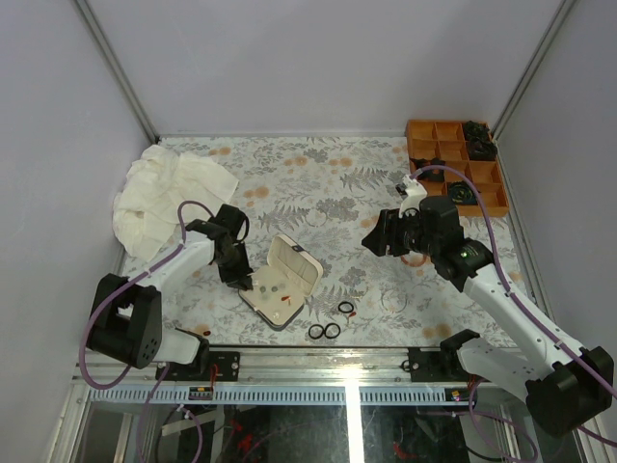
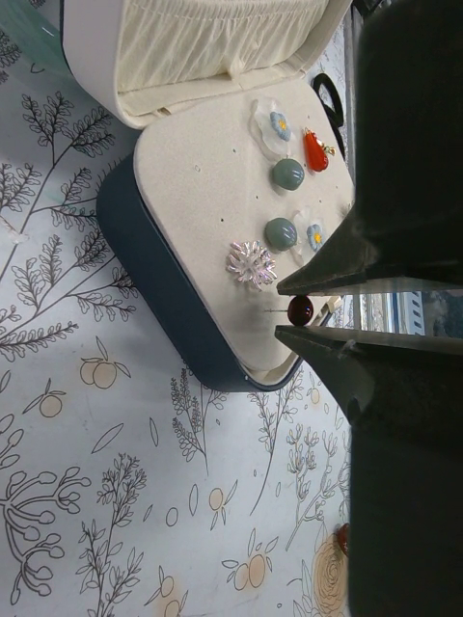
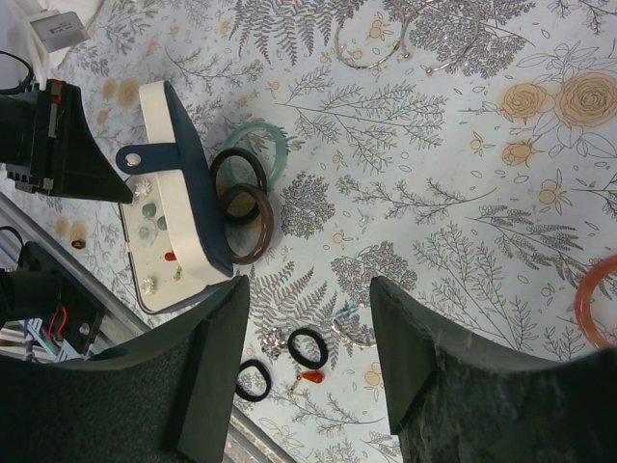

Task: Organize the mixed jewelry
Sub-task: Place the jewelry in the jewelry box.

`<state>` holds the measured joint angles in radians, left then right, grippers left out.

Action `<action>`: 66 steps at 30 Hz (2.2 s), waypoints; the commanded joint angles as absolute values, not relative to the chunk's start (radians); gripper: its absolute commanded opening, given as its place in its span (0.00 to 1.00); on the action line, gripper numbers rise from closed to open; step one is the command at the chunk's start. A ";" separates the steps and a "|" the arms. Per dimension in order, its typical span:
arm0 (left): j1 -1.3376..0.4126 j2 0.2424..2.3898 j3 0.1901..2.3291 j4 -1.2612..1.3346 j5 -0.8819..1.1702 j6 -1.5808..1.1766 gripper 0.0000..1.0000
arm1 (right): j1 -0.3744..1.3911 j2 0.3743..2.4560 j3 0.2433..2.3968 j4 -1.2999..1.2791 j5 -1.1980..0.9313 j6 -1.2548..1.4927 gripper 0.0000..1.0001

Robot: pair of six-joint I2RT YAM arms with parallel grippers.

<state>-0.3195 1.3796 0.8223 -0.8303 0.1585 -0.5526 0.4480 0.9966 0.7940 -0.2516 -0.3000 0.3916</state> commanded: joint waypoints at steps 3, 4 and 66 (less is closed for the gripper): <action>-0.330 1.359 0.805 -0.840 0.177 -0.560 0.00 | 0.459 0.988 0.793 -0.209 -0.308 0.378 0.60; -0.331 1.357 0.804 -0.841 0.178 -0.561 0.00 | 0.459 0.988 0.793 -0.209 -0.306 0.379 0.60; -0.339 1.324 0.815 -0.843 0.172 -0.560 0.33 | 0.468 1.009 0.805 -0.193 -0.344 0.391 0.63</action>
<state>-0.3344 1.3746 0.8181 -0.8410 0.1600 -0.5602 0.4583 0.9981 0.7921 -0.2489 -0.3046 0.3920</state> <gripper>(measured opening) 0.322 0.627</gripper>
